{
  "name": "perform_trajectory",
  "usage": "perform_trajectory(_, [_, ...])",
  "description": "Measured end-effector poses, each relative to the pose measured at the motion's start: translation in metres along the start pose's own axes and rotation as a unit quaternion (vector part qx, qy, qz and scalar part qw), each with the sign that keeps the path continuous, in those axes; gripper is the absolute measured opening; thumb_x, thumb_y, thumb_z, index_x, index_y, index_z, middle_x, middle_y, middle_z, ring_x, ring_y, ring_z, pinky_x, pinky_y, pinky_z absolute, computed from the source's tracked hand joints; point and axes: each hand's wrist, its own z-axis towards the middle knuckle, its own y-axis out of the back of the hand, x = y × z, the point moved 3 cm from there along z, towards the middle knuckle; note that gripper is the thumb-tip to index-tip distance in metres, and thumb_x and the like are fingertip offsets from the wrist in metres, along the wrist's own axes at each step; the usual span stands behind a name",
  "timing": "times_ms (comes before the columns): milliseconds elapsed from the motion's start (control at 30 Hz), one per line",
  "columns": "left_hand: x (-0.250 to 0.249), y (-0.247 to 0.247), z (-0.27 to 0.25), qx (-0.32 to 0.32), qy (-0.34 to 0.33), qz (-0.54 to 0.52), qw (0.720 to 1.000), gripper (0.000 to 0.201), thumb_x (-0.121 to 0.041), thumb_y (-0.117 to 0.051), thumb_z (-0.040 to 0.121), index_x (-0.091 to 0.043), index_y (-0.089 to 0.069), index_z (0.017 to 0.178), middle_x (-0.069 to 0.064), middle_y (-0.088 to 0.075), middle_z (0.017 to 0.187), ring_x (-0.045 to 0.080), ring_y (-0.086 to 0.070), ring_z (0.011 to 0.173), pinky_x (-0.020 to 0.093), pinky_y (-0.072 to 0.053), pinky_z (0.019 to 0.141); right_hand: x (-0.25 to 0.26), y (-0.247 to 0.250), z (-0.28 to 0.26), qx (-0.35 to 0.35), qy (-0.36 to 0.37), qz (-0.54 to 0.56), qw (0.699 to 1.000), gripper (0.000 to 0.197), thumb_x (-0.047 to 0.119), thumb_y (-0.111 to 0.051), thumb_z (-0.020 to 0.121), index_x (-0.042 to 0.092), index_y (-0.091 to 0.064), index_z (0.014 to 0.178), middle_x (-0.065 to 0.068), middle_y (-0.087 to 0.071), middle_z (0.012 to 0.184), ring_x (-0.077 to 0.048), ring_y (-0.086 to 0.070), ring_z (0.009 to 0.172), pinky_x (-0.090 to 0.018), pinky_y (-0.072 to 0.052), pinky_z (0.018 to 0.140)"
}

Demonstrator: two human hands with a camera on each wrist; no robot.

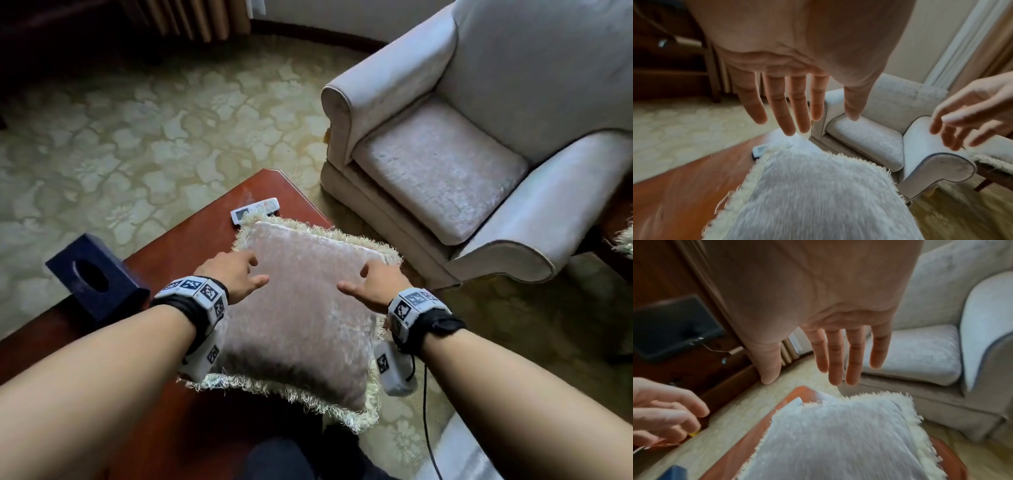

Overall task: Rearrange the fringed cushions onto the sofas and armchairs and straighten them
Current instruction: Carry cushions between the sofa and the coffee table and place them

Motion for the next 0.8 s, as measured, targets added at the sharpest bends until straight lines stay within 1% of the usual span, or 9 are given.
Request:
perform_trajectory(133, [0.033,-0.037,0.050,0.041,0.018,-0.015,0.999,0.061,-0.064,-0.058,0.089,-0.028,-0.050,0.138,0.000,-0.063,0.136,0.026,-0.063,0.117,0.045,-0.053,0.095,-0.028,-0.049,0.052,0.051,-0.075,0.012,0.996,0.064,0.068,-0.061,0.086,0.006,-0.064,0.101,-0.009,-0.072,0.095,-0.027,-0.067,0.090,-0.035,-0.054,0.082])
perform_trajectory(233, [0.055,-0.059,0.089,0.054,0.033,-0.024,0.998,0.071,-0.065,-0.060,0.088,-0.022,-0.046,0.143,0.003,-0.057,0.142,0.028,-0.059,0.123,0.042,-0.051,0.097,-0.049,-0.083,0.085,0.068,-0.130,0.031,0.989,0.061,0.071,-0.059,0.085,0.012,-0.050,0.076,-0.006,-0.058,0.075,-0.028,-0.061,0.076,-0.032,-0.044,0.059])
perform_trajectory(333, [0.073,-0.081,0.124,0.062,0.060,-0.033,0.996,0.080,-0.070,-0.062,0.083,-0.016,-0.047,0.141,0.011,-0.054,0.140,0.033,-0.058,0.122,0.044,-0.049,0.094,-0.070,-0.114,0.109,0.076,-0.181,0.041,0.980,0.070,0.080,-0.057,0.079,0.011,-0.046,0.084,-0.002,-0.048,0.067,-0.026,-0.056,0.069,-0.031,-0.035,0.051])
perform_trajectory(433, [0.087,-0.104,0.151,0.084,0.085,-0.045,0.992,0.100,-0.081,-0.065,0.070,-0.013,-0.045,0.141,0.015,-0.051,0.141,0.035,-0.055,0.124,0.047,-0.050,0.096,-0.082,-0.135,0.120,0.104,-0.219,0.046,0.969,0.076,0.077,-0.056,0.081,0.002,-0.054,0.093,-0.011,-0.063,0.079,-0.026,-0.059,0.069,-0.036,-0.046,0.061])
perform_trajectory(500, [0.094,-0.119,0.164,0.107,0.101,-0.061,0.987,0.119,-0.090,-0.065,0.056,-0.011,-0.044,0.142,0.016,-0.050,0.142,0.037,-0.055,0.124,0.050,-0.050,0.098,-0.085,-0.144,0.123,0.116,-0.235,0.065,0.963,0.083,0.074,-0.058,0.082,-0.005,-0.059,0.108,-0.023,-0.069,0.102,-0.035,-0.067,0.087,-0.041,-0.053,0.078])
perform_trajectory(567, [0.099,-0.131,0.174,0.127,0.117,-0.083,0.981,0.127,-0.091,-0.067,0.049,-0.009,-0.043,0.144,0.017,-0.052,0.142,0.038,-0.056,0.122,0.049,-0.051,0.097,-0.087,-0.156,0.127,0.123,-0.251,0.095,0.955,0.094,0.072,-0.060,0.082,-0.011,-0.054,0.126,-0.028,-0.067,0.113,-0.040,-0.066,0.102,-0.043,-0.052,0.088])
perform_trajectory(633, [0.102,-0.141,0.181,0.143,0.135,-0.102,0.975,0.130,-0.089,-0.071,0.048,-0.008,-0.041,0.145,0.017,-0.055,0.141,0.040,-0.059,0.120,0.046,-0.051,0.096,-0.092,-0.172,0.133,0.134,-0.264,0.123,0.947,0.108,0.083,-0.059,0.071,-0.008,-0.054,0.130,-0.026,-0.066,0.112,-0.038,-0.065,0.101,-0.043,-0.052,0.091])
perform_trajectory(700, [0.104,-0.148,0.184,0.164,0.143,-0.114,0.969,0.139,-0.096,-0.068,0.035,-0.010,-0.047,0.142,0.016,-0.062,0.134,0.039,-0.063,0.113,0.046,-0.053,0.095,-0.095,-0.188,0.138,0.141,-0.272,0.153,0.939,0.126,0.094,-0.055,0.059,-0.005,-0.051,0.136,-0.024,-0.064,0.126,-0.039,-0.063,0.110,-0.044,-0.050,0.098])
perform_trajectory(800, [0.106,-0.154,0.188,0.188,0.119,-0.132,0.966,0.139,-0.103,-0.056,0.011,-0.017,-0.066,0.120,0.008,-0.073,0.110,0.031,-0.069,0.094,0.044,-0.056,0.089,-0.105,-0.208,0.145,0.156,-0.261,0.194,0.933,0.129,0.100,-0.054,0.050,0.005,-0.057,0.137,-0.018,-0.063,0.134,-0.037,-0.061,0.118,-0.044,-0.047,0.105])
